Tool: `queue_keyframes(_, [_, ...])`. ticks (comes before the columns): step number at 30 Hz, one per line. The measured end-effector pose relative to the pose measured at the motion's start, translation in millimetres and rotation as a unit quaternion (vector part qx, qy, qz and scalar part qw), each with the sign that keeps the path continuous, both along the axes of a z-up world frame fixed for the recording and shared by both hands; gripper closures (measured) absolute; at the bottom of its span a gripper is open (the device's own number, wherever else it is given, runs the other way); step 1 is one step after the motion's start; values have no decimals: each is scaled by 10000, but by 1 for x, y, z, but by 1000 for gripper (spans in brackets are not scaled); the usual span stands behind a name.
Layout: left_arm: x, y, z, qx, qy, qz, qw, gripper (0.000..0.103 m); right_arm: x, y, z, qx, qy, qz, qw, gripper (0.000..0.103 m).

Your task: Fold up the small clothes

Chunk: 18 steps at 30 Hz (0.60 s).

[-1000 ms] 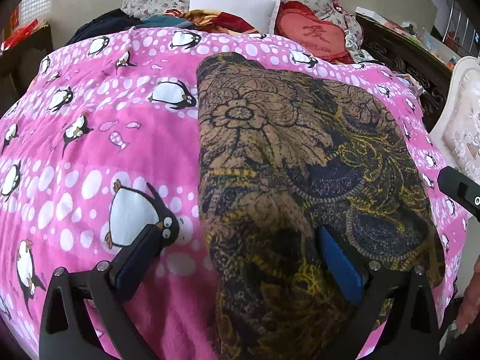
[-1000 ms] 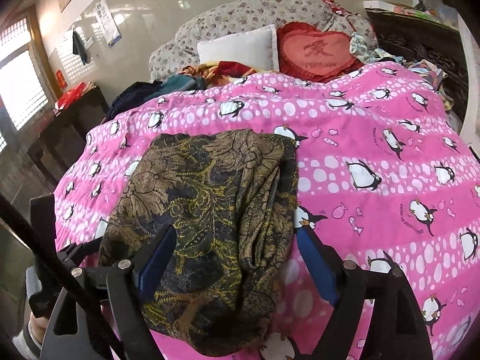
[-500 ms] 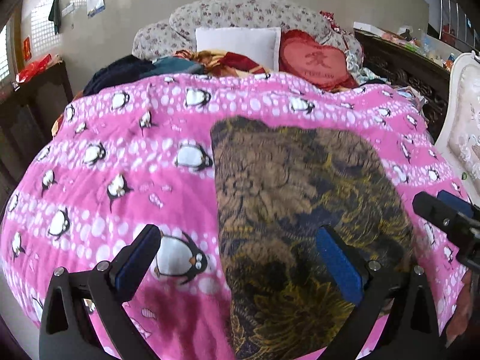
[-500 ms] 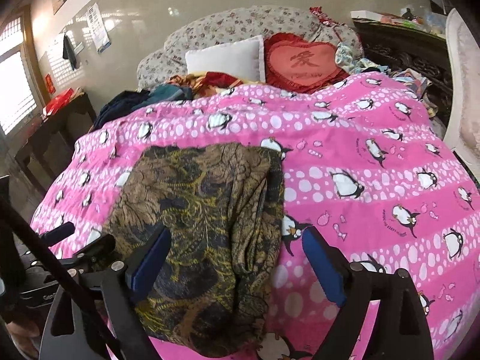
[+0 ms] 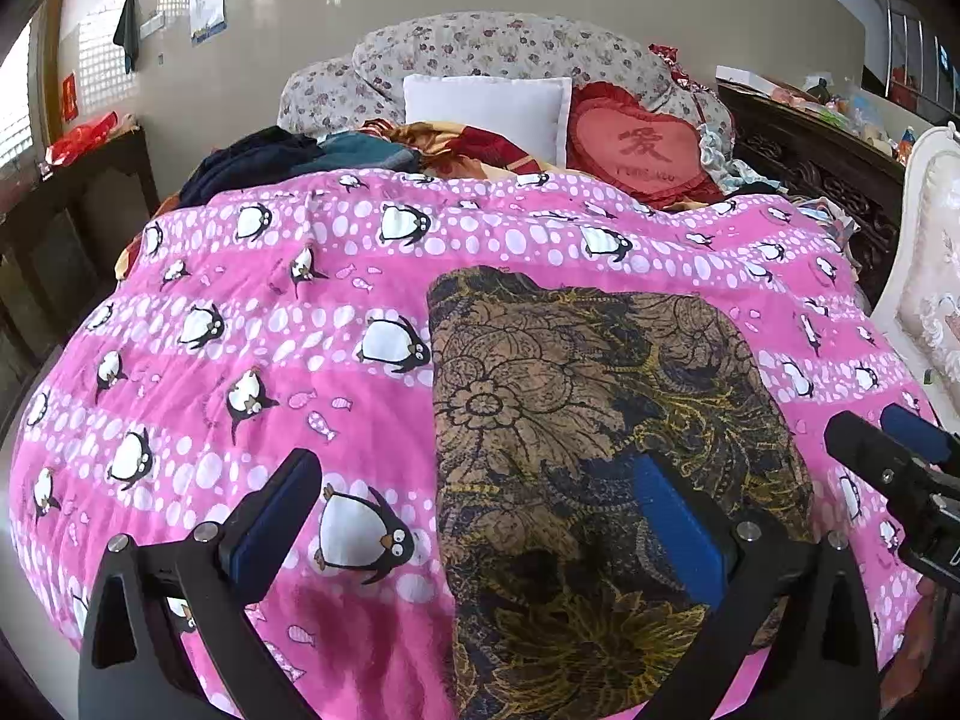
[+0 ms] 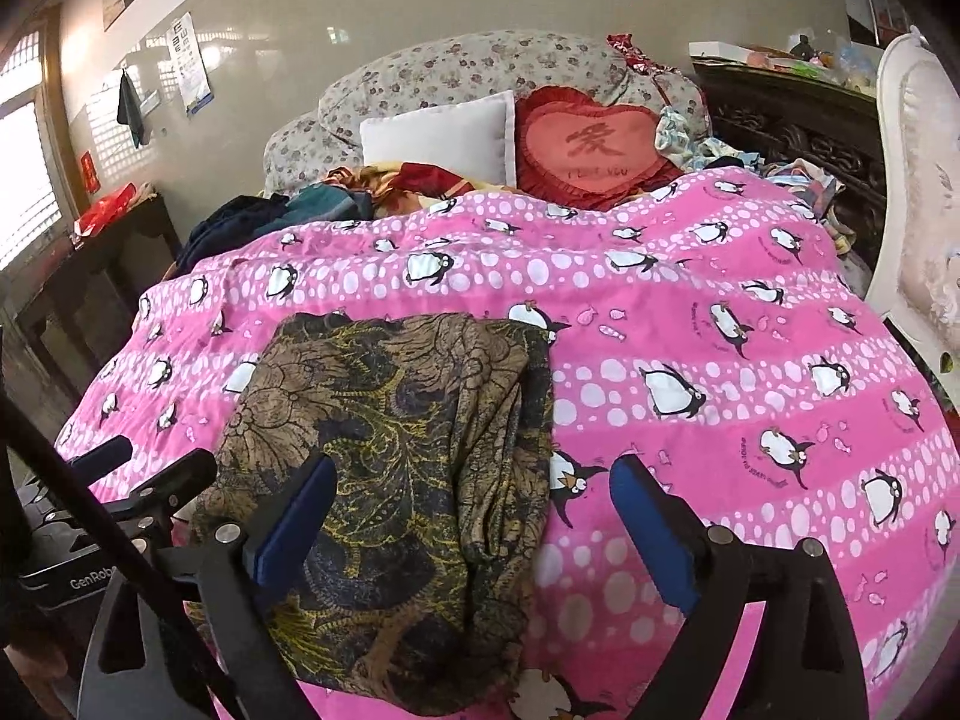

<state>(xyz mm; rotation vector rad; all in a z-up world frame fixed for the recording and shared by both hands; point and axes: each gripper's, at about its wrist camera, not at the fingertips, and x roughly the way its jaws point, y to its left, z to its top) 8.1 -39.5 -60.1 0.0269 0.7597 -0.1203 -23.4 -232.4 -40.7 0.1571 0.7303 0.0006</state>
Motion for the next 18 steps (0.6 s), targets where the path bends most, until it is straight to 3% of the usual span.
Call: queue_keyframes(18, [-1,-3,-5,56,51,-53,10000,0,3,3,-4,-1,117,53,9999,8])
